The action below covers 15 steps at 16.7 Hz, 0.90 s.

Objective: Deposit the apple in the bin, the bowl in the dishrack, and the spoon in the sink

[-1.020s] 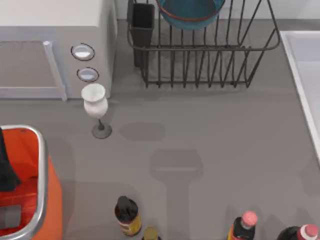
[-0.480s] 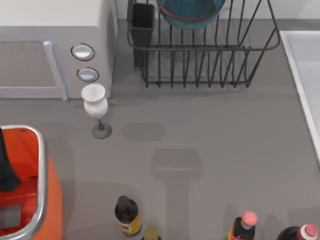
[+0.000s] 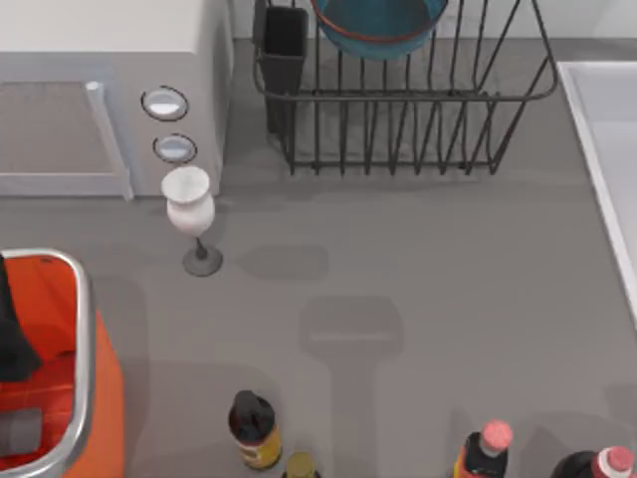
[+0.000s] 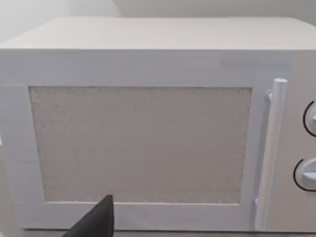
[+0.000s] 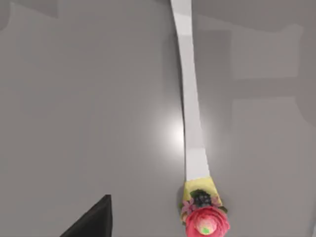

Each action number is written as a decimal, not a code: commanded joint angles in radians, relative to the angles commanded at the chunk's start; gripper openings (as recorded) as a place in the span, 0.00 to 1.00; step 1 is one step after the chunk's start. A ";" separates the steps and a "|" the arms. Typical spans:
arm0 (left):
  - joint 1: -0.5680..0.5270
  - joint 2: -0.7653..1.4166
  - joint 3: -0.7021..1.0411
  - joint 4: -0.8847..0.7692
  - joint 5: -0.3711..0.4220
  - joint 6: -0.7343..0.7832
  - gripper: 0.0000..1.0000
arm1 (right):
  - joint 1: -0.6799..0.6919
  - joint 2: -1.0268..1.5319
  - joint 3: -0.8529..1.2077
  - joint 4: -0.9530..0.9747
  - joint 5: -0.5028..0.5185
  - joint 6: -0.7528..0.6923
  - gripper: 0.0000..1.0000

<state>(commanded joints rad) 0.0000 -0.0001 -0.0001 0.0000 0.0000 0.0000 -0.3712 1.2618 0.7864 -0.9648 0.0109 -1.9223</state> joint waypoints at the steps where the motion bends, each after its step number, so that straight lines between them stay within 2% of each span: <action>1: 0.000 0.000 0.000 0.000 0.000 0.000 1.00 | -0.011 0.035 0.025 -0.027 -0.001 -0.055 1.00; 5: 0.000 0.000 0.000 0.000 0.000 0.000 1.00 | -0.037 0.119 0.086 -0.090 -0.006 -0.181 1.00; 11: 0.000 0.000 0.000 0.000 0.000 0.000 1.00 | -0.035 0.121 0.084 -0.088 -0.006 -0.187 1.00; 15: 0.000 0.000 0.000 0.000 0.000 0.000 1.00 | -0.036 0.179 0.020 0.029 -0.006 -0.185 1.00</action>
<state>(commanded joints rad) 0.0000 -0.0001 -0.0001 0.0000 0.0000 0.0000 -0.4076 1.4405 0.8066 -0.9362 0.0045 -2.1069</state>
